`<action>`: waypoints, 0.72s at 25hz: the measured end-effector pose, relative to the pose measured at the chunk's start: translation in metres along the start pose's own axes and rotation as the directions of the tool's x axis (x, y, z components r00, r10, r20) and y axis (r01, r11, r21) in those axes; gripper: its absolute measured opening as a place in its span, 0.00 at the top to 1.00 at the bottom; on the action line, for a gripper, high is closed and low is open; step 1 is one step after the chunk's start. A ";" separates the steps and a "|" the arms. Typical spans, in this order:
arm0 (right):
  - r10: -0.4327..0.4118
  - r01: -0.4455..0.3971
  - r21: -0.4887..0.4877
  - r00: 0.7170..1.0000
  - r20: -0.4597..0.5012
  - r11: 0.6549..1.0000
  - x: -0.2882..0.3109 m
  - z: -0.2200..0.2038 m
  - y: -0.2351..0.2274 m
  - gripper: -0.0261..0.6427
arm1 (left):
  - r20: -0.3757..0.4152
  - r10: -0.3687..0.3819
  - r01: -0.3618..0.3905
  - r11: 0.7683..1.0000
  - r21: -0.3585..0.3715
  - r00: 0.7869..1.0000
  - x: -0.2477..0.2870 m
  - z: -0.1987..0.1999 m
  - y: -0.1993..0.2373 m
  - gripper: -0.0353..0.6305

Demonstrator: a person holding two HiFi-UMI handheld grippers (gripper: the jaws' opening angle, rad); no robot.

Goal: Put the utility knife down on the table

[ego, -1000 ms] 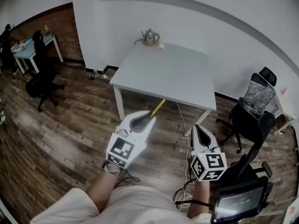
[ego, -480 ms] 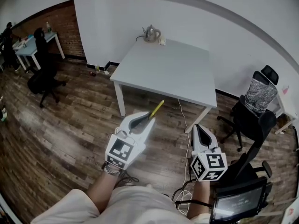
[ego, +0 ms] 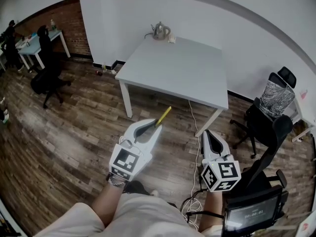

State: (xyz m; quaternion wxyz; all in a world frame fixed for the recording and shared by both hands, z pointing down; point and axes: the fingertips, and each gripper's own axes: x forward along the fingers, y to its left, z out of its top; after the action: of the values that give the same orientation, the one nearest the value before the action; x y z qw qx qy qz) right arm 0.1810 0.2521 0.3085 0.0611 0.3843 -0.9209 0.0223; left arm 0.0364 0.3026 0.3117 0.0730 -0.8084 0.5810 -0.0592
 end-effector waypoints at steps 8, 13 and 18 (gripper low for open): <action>0.001 -0.001 0.017 1.000 -0.006 1.000 0.005 -0.006 -0.005 0.96 | -0.024 -0.007 0.007 1.000 0.004 1.000 0.006 -0.005 0.000 0.86; -0.004 0.004 0.017 1.000 -0.003 1.000 0.016 -0.004 -0.009 0.96 | -0.020 -0.018 0.018 1.000 0.010 1.000 0.018 -0.005 0.006 0.86; -0.002 0.002 0.010 1.000 -0.005 1.000 0.031 -0.003 -0.014 0.96 | -0.008 -0.017 0.017 1.000 0.010 1.000 0.032 -0.006 0.018 0.86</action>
State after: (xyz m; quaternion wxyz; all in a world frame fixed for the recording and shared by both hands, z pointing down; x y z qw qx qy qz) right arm 0.1700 0.2205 0.3159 0.0613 0.3853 -0.9204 0.0276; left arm 0.0290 0.2668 0.3142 0.0743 -0.8128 0.5740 -0.0660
